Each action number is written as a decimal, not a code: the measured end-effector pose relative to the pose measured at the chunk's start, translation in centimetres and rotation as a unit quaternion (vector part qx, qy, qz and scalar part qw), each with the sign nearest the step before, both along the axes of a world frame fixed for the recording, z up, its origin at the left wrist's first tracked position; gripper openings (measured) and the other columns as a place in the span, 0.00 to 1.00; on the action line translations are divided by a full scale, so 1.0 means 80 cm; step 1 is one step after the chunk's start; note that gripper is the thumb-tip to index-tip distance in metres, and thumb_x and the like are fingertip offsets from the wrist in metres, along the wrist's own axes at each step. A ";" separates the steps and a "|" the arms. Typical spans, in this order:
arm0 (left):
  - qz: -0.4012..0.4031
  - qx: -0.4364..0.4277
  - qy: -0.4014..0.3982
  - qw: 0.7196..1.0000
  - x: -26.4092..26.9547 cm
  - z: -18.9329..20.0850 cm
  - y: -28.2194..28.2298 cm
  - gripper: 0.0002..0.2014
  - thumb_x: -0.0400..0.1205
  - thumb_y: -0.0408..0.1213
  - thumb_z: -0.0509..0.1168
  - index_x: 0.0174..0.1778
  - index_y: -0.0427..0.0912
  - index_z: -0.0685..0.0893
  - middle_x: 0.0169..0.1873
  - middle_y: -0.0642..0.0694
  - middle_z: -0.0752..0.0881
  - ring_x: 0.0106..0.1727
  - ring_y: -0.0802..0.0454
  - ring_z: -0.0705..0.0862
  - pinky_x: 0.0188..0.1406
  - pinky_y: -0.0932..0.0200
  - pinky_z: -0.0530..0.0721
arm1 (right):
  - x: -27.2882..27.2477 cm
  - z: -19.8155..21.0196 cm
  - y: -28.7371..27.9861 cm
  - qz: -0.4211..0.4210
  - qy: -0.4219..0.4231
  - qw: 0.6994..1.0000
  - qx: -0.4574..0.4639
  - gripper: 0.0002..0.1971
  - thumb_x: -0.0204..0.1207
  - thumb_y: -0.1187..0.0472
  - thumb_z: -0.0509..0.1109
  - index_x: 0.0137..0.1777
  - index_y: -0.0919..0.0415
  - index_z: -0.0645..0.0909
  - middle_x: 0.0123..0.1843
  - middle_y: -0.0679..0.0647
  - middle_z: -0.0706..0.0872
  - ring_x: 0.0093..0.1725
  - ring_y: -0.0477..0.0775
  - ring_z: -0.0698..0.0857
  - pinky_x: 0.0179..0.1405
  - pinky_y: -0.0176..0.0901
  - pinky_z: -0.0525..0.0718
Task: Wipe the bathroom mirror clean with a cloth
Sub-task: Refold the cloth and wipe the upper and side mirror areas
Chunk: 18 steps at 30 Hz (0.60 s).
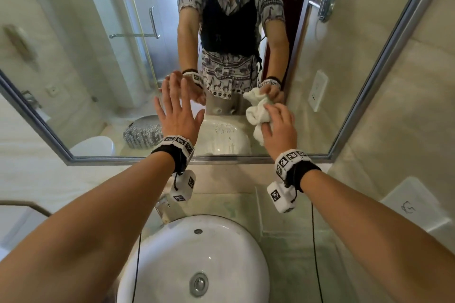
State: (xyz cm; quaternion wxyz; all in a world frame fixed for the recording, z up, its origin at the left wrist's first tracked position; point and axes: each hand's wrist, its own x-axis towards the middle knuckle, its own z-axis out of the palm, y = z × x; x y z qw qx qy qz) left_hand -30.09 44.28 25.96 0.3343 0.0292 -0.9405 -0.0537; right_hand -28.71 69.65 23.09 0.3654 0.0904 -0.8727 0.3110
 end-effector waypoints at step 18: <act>-0.035 -0.007 0.053 0.998 -0.034 -0.018 -0.018 0.40 0.87 0.63 0.54 0.88 0.43 0.49 0.86 0.33 0.51 0.86 0.33 0.47 0.80 0.25 0.51 | -0.025 -0.106 -0.078 0.038 0.038 0.963 0.264 0.19 0.70 0.70 0.72 0.58 0.50 0.86 0.60 0.49 0.87 0.55 0.59 0.82 0.33 0.48 0.87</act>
